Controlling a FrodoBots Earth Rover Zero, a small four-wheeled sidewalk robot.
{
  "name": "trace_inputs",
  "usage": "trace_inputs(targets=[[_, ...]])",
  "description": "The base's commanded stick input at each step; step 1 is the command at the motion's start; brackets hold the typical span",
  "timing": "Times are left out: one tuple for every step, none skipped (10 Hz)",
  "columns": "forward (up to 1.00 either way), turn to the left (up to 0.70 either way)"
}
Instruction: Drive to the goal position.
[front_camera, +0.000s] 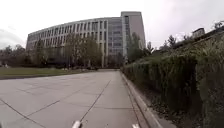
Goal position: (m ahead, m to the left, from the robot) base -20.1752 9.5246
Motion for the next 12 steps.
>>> trace_inputs(targets=[[0.07, 0.0], [0.07, 0.0], [0.07, 0.0], [0.06, 0.0], [0.07, 0.0], [0.07, 0.0], [0.07, 0.0], [0.07, 0.0], [0.06, 0.0], [0.07, 0.0], [0.07, 0.0], [0.07, 0.0]])
